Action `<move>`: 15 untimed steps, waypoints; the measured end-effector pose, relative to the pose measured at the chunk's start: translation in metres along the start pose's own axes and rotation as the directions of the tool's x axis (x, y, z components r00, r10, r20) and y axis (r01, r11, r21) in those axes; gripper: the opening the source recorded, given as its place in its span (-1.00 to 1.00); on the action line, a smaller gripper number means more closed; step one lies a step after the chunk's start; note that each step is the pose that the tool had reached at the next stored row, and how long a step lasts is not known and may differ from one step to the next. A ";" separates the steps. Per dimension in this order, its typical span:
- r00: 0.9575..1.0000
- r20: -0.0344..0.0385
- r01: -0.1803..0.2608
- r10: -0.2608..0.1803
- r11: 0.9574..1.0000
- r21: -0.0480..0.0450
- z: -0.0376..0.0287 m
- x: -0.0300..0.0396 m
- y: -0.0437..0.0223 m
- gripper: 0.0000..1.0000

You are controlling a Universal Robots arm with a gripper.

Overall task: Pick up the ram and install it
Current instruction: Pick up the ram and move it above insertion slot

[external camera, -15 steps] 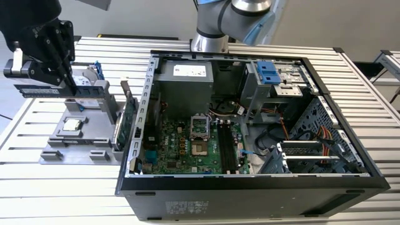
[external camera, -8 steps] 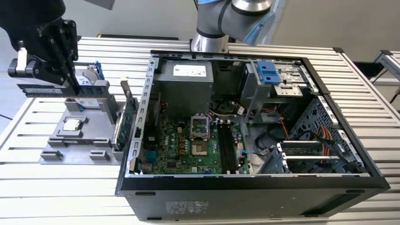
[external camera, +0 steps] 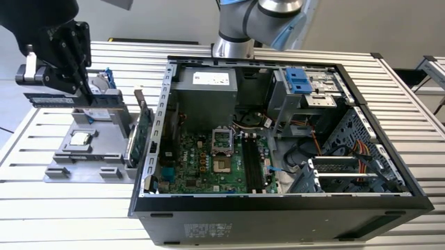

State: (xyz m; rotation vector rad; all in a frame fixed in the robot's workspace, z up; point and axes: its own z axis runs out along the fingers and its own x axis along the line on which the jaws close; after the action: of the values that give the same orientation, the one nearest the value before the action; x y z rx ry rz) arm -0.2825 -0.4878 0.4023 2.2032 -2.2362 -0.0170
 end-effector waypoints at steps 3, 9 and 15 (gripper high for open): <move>1.000 0.000 0.000 0.000 1.000 0.000 -0.0004 -0.0001 -0.0023 -1.00; 1.000 0.000 0.000 0.000 1.000 0.000 -0.0013 -0.0001 -0.0066 -1.00; 1.000 0.000 0.000 0.000 1.000 0.000 -0.0023 -0.0002 -0.0106 -1.00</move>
State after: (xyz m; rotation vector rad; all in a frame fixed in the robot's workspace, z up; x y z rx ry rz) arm -0.2719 -0.4878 0.4045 2.2031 -2.2361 -0.0170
